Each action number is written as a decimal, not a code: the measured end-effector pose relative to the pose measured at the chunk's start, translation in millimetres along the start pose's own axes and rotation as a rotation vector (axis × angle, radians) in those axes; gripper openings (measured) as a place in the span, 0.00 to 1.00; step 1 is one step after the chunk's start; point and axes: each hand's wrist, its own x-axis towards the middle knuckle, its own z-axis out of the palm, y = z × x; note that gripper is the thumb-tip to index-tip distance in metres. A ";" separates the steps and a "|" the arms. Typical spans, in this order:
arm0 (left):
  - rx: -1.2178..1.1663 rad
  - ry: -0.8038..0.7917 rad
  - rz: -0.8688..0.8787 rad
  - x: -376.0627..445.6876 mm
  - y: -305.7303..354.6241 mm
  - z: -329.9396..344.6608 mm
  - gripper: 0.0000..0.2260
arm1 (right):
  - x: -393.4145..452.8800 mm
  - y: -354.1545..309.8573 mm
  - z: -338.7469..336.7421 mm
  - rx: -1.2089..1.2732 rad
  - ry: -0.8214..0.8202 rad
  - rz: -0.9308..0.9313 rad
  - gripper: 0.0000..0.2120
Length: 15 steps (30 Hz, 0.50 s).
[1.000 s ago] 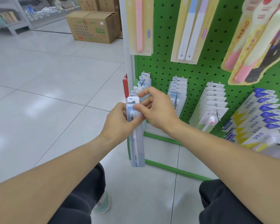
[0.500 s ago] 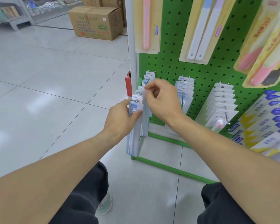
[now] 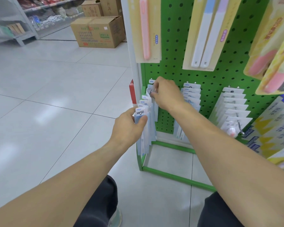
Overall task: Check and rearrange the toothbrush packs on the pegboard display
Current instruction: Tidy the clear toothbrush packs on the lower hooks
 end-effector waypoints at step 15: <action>0.411 -0.279 -0.277 -8.6 11.7 -17.2 0.36 | -38.2 0.8 -28.2 -0.084 0.108 -0.071 0.05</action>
